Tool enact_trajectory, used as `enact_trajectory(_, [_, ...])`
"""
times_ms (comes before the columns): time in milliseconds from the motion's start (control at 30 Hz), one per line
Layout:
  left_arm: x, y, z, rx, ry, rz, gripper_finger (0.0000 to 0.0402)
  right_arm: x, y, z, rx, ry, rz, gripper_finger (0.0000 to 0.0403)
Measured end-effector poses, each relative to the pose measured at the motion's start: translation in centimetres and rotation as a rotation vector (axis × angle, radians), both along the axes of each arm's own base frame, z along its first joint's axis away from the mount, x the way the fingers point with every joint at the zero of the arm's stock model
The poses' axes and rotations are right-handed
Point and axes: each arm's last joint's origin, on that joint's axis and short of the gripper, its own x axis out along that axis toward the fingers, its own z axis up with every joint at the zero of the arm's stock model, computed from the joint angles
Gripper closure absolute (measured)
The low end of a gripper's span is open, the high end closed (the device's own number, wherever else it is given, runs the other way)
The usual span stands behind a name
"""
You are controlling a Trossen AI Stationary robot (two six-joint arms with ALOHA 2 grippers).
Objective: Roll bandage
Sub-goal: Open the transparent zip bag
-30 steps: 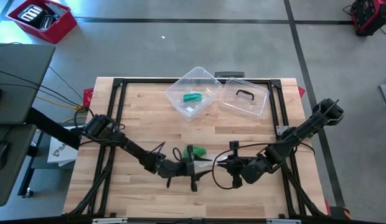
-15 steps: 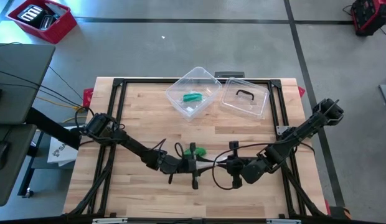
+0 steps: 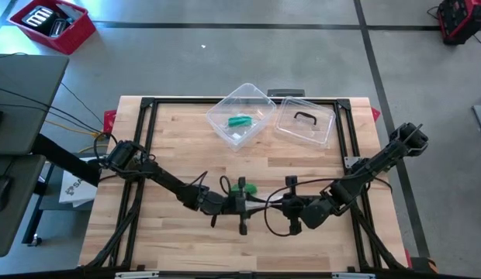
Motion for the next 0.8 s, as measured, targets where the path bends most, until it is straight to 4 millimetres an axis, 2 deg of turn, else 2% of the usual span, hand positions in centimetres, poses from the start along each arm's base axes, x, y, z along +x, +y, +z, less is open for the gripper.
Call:
enact_trajectory(267, [0.0, 0.0, -0.2, 0.008, 0.014, 0.004, 0.0394, 0.0, 0.0, 0.0, 0.002, 0.001, 0.001, 0.0400])
enact_trajectory(500, [-0.1, 0.0, -0.2, 0.011, 0.019, 0.028, 0.0400, 0.0, 0.0, 0.0, 0.007, 0.004, 0.005, 0.0392])
enact_trajectory(633, [-0.2, -0.2, -0.3, 0.017, 0.025, 0.055, 0.0401, -0.2, -0.1, -0.1, 0.032, 0.031, -0.015, 0.0342])
enact_trajectory(800, [-0.2, -0.2, -0.3, 0.018, 0.026, 0.054, 0.0401, 0.2, -0.2, 1.5, 0.085, 0.015, -0.046, 0.0273])
